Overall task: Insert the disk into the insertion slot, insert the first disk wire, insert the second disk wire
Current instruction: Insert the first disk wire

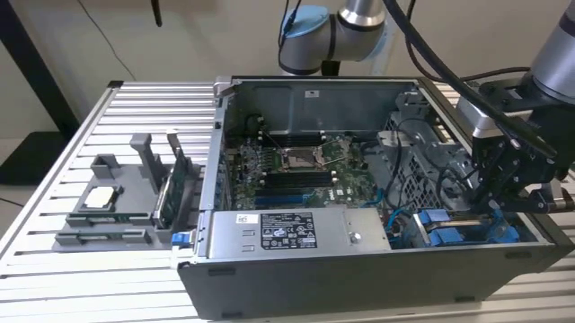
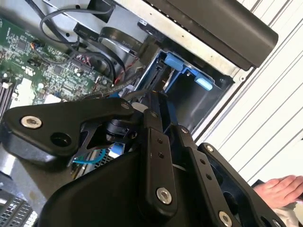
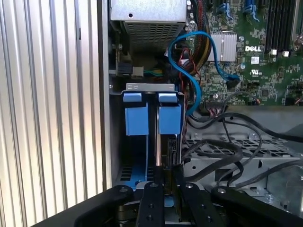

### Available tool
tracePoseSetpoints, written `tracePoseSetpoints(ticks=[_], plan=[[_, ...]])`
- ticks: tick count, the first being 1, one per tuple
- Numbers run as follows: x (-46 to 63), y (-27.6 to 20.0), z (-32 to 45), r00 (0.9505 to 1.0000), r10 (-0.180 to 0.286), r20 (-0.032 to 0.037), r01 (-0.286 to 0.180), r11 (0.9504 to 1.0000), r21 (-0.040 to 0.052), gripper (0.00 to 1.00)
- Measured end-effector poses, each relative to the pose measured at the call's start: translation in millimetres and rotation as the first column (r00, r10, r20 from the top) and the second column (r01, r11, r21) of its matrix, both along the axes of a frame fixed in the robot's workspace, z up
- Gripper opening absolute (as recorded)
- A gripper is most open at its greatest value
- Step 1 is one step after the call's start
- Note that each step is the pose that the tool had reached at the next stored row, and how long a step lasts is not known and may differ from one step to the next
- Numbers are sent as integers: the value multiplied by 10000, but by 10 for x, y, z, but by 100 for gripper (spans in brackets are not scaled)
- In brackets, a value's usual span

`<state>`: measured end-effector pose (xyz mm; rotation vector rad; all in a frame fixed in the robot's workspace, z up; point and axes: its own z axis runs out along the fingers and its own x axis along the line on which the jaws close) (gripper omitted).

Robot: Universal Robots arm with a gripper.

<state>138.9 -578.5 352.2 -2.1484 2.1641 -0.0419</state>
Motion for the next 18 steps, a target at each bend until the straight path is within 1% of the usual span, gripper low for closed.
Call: tracePoseSetpoints(ticks=[1,4,5,8,15,18], plan=[[8,12,-10,10000,1,0,-1,10000,0,19],[27,72,-36,10000,5,0,-5,10000,1,19],[37,86,-42,10000,6,0,-6,10000,0,19],[77,92,-61,10000,10,0,-10,10000,0,19],[80,92,-109,10000,10,0,-10,10000,0,19],[80,103,-116,10000,14,0,-14,10000,0,19]])
